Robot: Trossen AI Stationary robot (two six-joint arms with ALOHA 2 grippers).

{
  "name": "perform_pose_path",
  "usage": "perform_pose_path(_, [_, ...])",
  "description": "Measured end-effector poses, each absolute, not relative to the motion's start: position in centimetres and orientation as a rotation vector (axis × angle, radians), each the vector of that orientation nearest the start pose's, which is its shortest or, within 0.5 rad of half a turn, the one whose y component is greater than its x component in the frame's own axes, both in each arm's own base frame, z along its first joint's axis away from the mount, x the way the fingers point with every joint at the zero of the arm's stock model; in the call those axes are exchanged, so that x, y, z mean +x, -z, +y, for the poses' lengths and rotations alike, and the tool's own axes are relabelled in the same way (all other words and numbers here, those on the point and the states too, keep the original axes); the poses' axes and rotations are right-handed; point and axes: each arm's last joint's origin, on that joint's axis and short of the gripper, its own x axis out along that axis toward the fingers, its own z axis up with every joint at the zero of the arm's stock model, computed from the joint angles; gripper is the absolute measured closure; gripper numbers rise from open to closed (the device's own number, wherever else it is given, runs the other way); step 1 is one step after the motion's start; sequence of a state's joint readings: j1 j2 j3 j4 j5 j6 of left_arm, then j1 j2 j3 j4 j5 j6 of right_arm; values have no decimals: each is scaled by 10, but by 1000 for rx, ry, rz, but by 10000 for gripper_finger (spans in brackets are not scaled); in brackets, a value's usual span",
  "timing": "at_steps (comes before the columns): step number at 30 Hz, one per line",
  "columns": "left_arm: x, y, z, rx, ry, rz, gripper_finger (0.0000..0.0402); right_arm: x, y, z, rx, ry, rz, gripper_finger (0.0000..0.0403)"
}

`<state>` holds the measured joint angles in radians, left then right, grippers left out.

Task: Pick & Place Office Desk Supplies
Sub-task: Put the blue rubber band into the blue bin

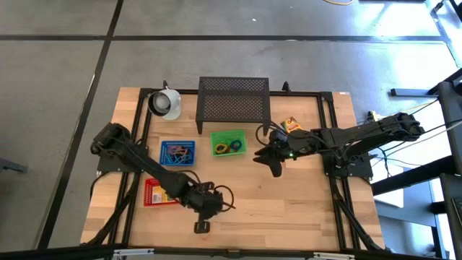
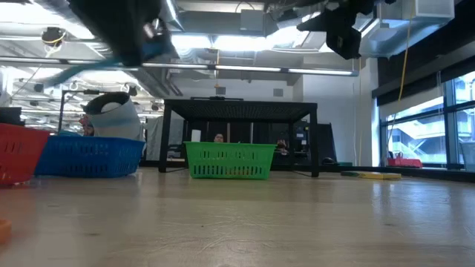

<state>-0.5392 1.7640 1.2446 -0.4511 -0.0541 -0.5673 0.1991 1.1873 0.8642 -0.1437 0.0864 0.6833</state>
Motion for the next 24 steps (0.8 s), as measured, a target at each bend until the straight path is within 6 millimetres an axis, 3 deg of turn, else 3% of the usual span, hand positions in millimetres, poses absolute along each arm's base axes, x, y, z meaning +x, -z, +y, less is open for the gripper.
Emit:
perform_pose_path(13, [313, -260, -154, -190, 54, 827, 398, 251, -292, 76, 576, -33, 399, 248])
perform_pose_path(24, [284, -326, -124, -110, -43, 560, 398, 246, -293, 88, 533, 93, 335, 248])
